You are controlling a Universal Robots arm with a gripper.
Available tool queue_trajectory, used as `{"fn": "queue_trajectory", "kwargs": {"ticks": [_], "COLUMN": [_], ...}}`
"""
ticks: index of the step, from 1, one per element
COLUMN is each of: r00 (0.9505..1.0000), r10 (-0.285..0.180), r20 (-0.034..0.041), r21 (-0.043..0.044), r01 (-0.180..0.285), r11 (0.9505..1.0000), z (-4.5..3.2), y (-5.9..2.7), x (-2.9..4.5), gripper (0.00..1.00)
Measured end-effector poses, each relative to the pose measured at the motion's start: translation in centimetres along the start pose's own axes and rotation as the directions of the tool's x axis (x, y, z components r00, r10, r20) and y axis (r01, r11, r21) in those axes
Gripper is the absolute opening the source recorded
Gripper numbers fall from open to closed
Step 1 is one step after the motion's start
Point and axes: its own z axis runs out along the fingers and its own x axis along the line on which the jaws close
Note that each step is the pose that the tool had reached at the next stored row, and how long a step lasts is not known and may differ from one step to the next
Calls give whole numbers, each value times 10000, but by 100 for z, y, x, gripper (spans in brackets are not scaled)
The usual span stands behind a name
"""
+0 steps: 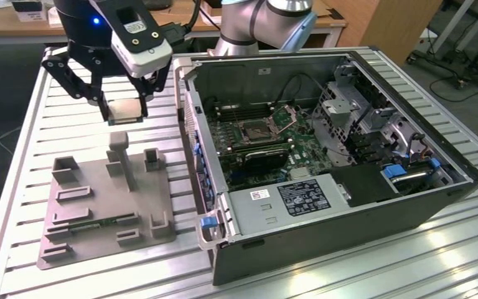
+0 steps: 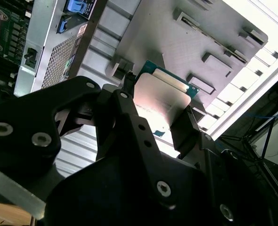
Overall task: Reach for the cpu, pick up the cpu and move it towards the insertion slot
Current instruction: 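Pick up the cpu and move it towards the insertion slot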
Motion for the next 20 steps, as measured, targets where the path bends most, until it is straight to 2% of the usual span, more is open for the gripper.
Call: {"fn": "queue_trajectory", "kwargs": {"ticks": [7,16,20], "r00": [10000,10000,10000], "r10": [0,0,0], "r20": [1,0,0], "r21": [-1,-1,-4], "r01": [0,0,0], "r11": [10000,10000,10000], "z": [-32,-35,-35], "y": [2,2,2], "x": [0,-1,-37], "gripper": [55,55,55]}}
